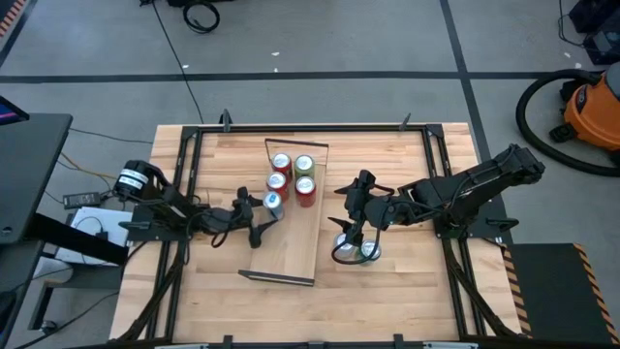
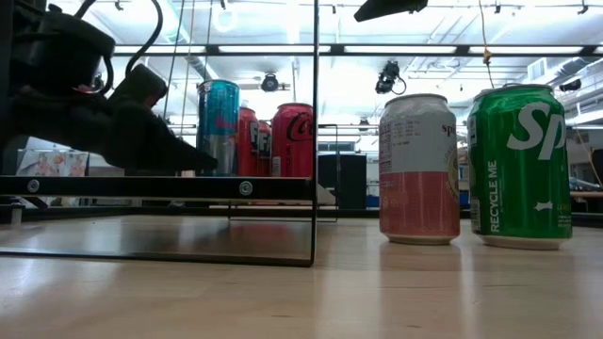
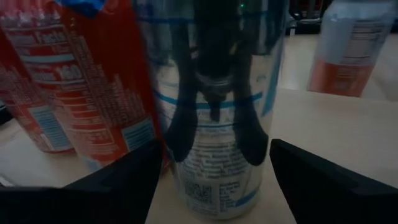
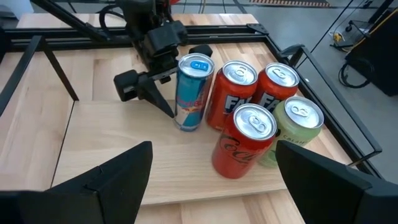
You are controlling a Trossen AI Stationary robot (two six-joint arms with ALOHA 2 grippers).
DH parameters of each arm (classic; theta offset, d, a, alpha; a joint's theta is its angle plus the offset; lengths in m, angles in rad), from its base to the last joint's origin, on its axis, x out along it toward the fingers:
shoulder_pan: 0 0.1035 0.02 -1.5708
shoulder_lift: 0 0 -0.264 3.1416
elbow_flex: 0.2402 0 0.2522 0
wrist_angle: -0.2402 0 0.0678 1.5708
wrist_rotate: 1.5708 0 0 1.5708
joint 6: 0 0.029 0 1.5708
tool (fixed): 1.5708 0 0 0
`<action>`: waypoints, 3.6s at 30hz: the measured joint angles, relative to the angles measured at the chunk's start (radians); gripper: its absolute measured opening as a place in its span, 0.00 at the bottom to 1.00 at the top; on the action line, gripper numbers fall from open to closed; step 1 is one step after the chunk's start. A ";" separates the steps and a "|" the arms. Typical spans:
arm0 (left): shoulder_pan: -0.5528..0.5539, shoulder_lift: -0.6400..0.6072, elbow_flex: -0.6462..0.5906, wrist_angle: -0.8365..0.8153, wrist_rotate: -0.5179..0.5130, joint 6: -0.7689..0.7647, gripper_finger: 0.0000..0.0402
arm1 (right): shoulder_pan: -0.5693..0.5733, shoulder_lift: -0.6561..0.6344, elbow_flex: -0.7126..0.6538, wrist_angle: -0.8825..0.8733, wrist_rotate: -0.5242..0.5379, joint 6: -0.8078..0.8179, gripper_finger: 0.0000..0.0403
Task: Place canned beverage on shelf
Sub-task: Put the blue soda can on the shelf, then put the orange and white soda can on the shelf
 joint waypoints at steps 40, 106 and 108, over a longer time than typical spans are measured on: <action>-0.308 -0.383 -0.088 -0.050 -0.474 0.332 0.77 | 0.001 0.000 0.000 -0.005 -0.022 0.016 0.87; -0.281 -0.480 0.618 -1.332 -0.189 -0.021 0.77 | 0.068 0.390 0.235 -0.480 -0.229 0.088 0.93; -0.281 -0.480 0.618 -1.342 -0.189 -0.019 0.77 | 0.060 0.395 0.235 -0.491 -0.234 0.088 0.97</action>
